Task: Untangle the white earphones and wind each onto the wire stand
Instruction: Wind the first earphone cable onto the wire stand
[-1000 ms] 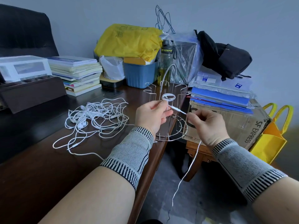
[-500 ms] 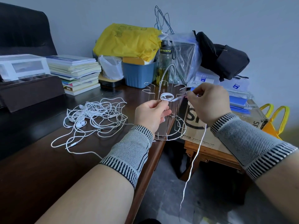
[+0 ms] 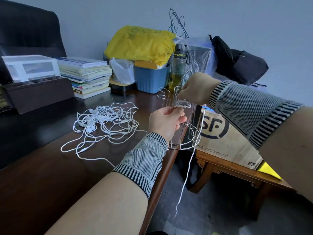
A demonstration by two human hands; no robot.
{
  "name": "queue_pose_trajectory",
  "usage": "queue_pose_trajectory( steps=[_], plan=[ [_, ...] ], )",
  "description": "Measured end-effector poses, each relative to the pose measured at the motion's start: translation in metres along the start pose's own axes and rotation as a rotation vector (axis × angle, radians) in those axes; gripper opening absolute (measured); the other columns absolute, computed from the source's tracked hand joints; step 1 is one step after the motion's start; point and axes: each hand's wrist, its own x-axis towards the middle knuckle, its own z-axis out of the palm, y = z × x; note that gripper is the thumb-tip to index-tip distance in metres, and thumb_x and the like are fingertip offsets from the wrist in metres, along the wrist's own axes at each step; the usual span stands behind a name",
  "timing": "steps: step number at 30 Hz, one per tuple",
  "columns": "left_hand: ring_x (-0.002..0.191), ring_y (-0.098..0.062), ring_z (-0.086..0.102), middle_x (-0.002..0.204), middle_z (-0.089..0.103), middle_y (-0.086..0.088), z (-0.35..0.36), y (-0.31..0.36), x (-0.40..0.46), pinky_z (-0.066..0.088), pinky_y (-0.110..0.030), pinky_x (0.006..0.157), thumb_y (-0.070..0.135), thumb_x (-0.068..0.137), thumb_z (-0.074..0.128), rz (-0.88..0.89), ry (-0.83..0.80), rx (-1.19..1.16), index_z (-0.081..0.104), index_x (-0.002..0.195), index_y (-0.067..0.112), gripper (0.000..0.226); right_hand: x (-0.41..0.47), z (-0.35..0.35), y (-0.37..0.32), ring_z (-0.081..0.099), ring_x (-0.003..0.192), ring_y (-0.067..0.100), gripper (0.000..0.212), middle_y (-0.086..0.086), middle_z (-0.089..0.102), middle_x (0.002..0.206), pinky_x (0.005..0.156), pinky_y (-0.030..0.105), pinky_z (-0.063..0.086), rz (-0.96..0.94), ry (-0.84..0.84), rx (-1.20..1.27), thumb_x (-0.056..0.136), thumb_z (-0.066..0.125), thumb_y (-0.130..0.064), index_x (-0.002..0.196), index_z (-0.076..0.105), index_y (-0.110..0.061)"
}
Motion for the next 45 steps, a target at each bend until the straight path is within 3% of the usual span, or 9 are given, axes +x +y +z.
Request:
queue_pose_trajectory(
  steps=[3,9,14,23,30,35,38,42,45],
  plan=[
    [0.066,-0.006,0.069,0.074,0.07,0.002,0.0,0.001,-0.001,0.048,-0.019,0.059,0.012,0.092,0.066,-0.004,-0.002,-0.003,0.066,0.08,0.014,0.012,-0.003,-0.002,-0.005,0.062,0.093,0.024,0.035,0.015,0.067,0.116,0.081,0.03,0.05,-0.025,-0.094,-0.069,0.097,0.05,-0.026,0.116,0.066,-0.002],
    [0.062,-0.002,0.069,0.076,0.069,0.002,0.0,0.003,-0.001,0.047,-0.016,0.056,0.012,0.095,0.061,-0.012,0.007,-0.001,0.065,0.084,0.012,0.012,-0.008,0.003,-0.011,0.059,0.093,0.022,0.032,0.014,0.065,0.112,0.085,0.033,0.05,-0.074,-0.03,-0.137,0.097,0.049,-0.024,0.114,0.066,-0.004],
    [0.059,-0.005,0.068,0.07,0.067,0.0,-0.001,0.003,0.0,0.047,-0.019,0.056,0.005,0.095,0.059,-0.03,0.007,-0.031,0.061,0.079,0.012,0.018,-0.023,0.016,-0.004,0.06,0.08,0.024,0.026,0.007,0.064,0.084,0.066,0.03,0.048,-0.154,0.154,-0.162,0.092,0.049,-0.023,0.088,0.07,-0.007],
    [0.05,-0.001,0.062,0.064,0.068,0.012,0.001,-0.003,-0.001,0.051,-0.021,0.057,0.004,0.099,0.049,0.08,-0.023,0.058,0.065,0.093,0.028,0.03,-0.032,0.049,0.021,0.047,0.063,0.022,0.009,0.007,0.053,0.09,0.052,0.029,0.037,-0.393,0.507,-0.335,0.085,0.065,-0.019,0.084,0.071,-0.012],
    [0.054,-0.001,0.06,0.076,0.066,-0.004,0.002,-0.009,0.002,0.05,-0.017,0.051,-0.001,0.1,0.044,0.163,0.002,0.118,0.064,0.121,0.007,0.03,-0.043,0.057,0.027,0.053,0.058,0.027,0.013,0.01,0.054,0.072,0.048,0.023,0.022,-0.566,0.672,-0.372,0.067,0.073,-0.009,0.062,0.062,-0.005],
    [0.045,-0.001,0.054,0.07,0.063,0.006,0.001,-0.01,0.003,0.045,-0.017,0.047,-0.002,0.1,0.044,0.225,0.016,0.146,0.064,0.121,0.025,0.039,-0.042,0.077,0.04,0.053,0.054,0.028,0.008,0.009,0.054,0.071,0.04,0.025,0.036,-0.565,0.709,-0.172,0.07,0.076,-0.006,0.072,0.068,-0.006],
    [0.064,-0.012,0.07,0.087,0.073,0.003,-0.003,-0.011,0.006,0.057,-0.029,0.061,0.005,0.1,0.047,0.225,-0.005,0.182,0.066,0.122,0.026,0.035,-0.046,0.088,0.052,0.058,0.055,0.025,0.007,0.007,0.059,0.074,0.045,0.029,0.048,-0.489,0.715,0.069,0.078,0.07,-0.011,0.082,0.074,-0.009],
    [0.074,-0.022,0.074,0.089,0.073,0.001,-0.003,-0.011,0.004,0.059,-0.034,0.071,0.005,0.099,0.049,0.195,-0.012,0.154,0.068,0.095,0.03,0.031,-0.051,0.091,0.061,0.051,0.059,-0.001,0.001,-0.008,0.061,0.071,0.058,0.009,0.041,-0.255,0.611,0.303,0.083,0.074,-0.015,0.083,0.074,-0.016],
    [0.073,-0.018,0.074,0.093,0.07,-0.001,-0.004,-0.01,0.004,0.06,-0.026,0.069,0.006,0.099,0.05,0.16,-0.021,0.111,0.063,0.098,0.025,0.023,-0.049,0.09,0.063,0.053,0.058,-0.004,0.006,-0.018,0.059,0.065,0.057,0.005,0.04,-0.069,0.519,0.491,0.085,0.07,-0.02,0.081,0.069,-0.024]
  ],
)
